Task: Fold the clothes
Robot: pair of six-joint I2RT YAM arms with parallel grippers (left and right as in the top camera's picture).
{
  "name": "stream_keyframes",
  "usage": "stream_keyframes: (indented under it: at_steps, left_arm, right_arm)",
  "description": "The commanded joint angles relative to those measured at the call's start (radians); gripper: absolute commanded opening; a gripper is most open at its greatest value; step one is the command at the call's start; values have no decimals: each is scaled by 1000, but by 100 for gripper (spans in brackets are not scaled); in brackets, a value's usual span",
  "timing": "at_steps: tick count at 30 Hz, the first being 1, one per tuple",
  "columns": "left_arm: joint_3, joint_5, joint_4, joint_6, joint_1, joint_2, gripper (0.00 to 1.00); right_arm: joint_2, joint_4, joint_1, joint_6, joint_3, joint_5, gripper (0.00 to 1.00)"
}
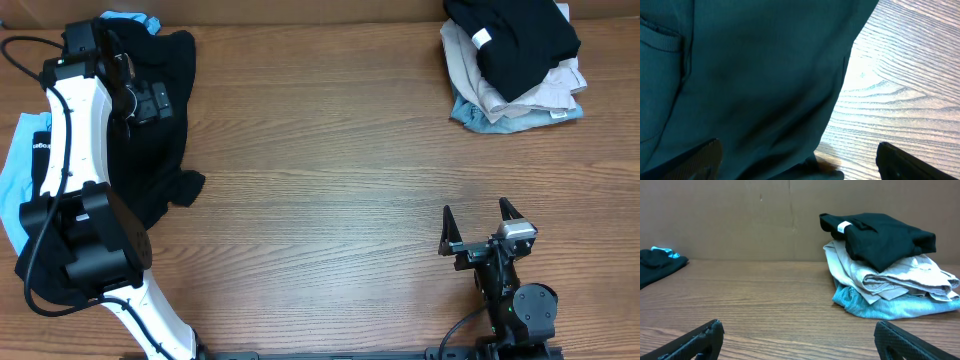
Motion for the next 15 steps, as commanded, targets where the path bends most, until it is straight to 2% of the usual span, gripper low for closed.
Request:
stream_keyframes:
  at_steps: [1,11,15]
  left_arm:
    - [-6,7,1,1,-7,-6,100]
    - [-6,3,-14,2,-9,-13,100]
    - [-15,47,64,-4,-24,-51,100]
  right_arm:
    - [-13,6,6,1,-10,9,100]
    - [-13,6,6,1,-10,9,100]
    - [-13,6,6,1,-10,9,100]
